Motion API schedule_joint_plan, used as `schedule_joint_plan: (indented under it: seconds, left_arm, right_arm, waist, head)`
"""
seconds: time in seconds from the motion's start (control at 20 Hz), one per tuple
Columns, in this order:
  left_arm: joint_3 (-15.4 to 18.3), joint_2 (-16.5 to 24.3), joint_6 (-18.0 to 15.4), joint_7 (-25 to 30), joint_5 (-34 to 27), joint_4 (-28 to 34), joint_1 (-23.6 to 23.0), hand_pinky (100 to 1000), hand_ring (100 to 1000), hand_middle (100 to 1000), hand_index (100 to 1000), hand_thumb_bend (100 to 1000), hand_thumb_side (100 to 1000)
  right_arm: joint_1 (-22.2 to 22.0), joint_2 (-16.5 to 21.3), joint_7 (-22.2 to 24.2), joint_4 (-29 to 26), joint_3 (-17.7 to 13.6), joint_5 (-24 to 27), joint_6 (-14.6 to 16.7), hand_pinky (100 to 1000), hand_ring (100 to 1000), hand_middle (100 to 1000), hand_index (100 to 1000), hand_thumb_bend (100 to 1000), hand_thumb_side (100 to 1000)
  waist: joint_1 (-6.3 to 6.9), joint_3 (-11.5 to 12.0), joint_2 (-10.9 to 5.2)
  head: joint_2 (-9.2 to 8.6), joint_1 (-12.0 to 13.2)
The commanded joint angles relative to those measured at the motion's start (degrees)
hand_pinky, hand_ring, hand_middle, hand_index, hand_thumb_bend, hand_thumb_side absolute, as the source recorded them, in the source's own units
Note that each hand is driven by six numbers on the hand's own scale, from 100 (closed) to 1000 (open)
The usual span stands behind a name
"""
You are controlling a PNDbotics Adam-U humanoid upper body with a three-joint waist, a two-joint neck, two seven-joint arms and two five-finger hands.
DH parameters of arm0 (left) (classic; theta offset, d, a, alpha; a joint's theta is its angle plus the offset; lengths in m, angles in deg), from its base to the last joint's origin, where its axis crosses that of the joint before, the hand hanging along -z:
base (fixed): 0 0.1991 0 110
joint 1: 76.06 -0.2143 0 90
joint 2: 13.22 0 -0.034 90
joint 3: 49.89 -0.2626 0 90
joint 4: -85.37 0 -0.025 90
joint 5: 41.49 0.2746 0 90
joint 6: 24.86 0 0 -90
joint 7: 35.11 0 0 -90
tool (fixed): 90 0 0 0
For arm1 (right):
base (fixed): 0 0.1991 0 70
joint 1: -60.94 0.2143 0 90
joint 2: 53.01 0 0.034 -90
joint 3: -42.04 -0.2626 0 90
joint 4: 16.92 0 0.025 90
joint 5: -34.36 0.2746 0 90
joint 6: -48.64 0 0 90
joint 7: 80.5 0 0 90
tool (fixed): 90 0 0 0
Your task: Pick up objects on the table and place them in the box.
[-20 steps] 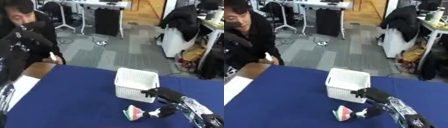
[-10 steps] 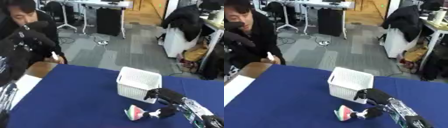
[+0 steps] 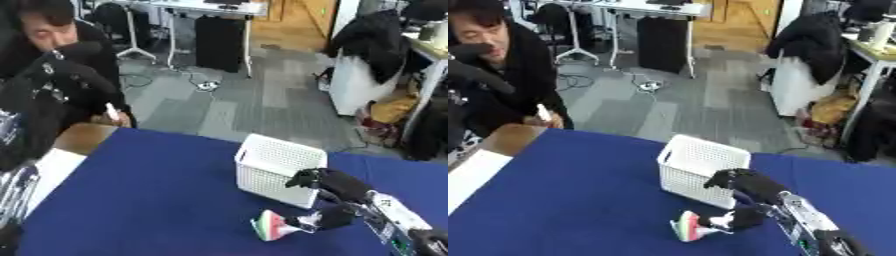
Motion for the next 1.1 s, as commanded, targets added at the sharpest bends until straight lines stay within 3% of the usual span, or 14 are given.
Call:
schedule_joint_plan:
  seconds: [0.05, 0.3, 0.6, 0.85, 1.1]
  left_arm:
    - [0.16, 0.89, -0.04, 0.03, -0.10, 0.67, 0.87, 638, 635, 780, 715, 182, 975]
    - [0.13, 0.82, 0.05, 0.02, -0.12, 0.72, 0.94, 639, 635, 780, 715, 182, 975]
    - [0.12, 0.93, 0.06, 0.16, -0.11, 0.67, 0.77, 638, 636, 780, 714, 182, 975]
    - [0.07, 1.01, -0.11, 0.28, -0.13, 0.61, 0.79, 639, 636, 780, 715, 181, 976]
    - [0.04, 0.89, -0.12, 0.32, -0.16, 0.62, 0.93, 639, 637, 781, 715, 182, 976]
  right_arm:
    - [0.65, 1.01, 1.63, -1.23, 0.22, 1.58, -0.39, 790, 692, 743, 1000, 616, 1000]
    - [0.20, 1.03, 4.19, -1.76, 1.21, 4.48, -0.82, 790, 694, 746, 1000, 607, 1000]
    - [-0.14, 2.48, 4.73, -4.79, 1.27, 3.67, -1.65, 768, 691, 743, 1000, 600, 1000]
    - [-0.60, 1.88, 8.26, -3.25, 1.91, 6.03, -2.98, 690, 655, 752, 1000, 599, 1000]
    - [-1.03, 0.58, 8.68, -0.94, 1.27, 5.68, -3.14, 672, 649, 754, 1000, 599, 1000]
  waist:
    - [0.30, 0.01, -0.76]
    - [0.24, 0.12, -0.78]
    - [0.18, 0.01, -0.87]
    - [0.23, -0.01, -0.79]
    - [0.25, 0.12, -0.69]
  head:
    - [-0.15, 0.29]
    - [-0.15, 0.66]
    - [-0.58, 1.00]
    - [-0.66, 1.01]
    - [-0.72, 0.91]
